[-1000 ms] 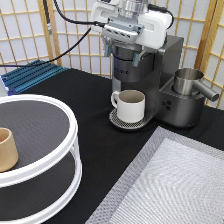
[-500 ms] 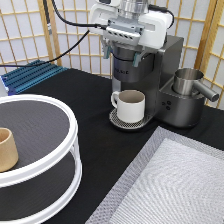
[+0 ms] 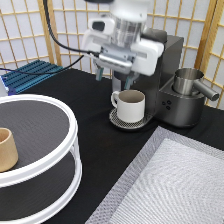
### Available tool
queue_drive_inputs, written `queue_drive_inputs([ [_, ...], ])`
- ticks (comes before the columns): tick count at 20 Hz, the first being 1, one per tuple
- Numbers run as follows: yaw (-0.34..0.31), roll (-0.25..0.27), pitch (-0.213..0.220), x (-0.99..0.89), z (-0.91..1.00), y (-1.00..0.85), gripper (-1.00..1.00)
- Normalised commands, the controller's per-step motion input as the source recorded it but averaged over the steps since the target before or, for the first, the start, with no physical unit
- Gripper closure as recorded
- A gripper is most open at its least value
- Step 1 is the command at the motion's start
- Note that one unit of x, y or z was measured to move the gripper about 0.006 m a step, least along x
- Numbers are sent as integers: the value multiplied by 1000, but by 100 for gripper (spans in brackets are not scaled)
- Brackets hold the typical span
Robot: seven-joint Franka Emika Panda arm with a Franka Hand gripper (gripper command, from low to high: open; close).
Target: Make coffee
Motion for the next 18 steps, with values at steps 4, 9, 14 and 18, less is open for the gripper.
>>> queue_drive_inputs([
  [4,3,124,70,73,1000,-714,-100],
  [9,0,123,6,116,1000,-794,-100],
  [14,-1,18,-95,-406,1000,265,-100],
  [18,0,-54,-119,-279,1000,979,-100],
])
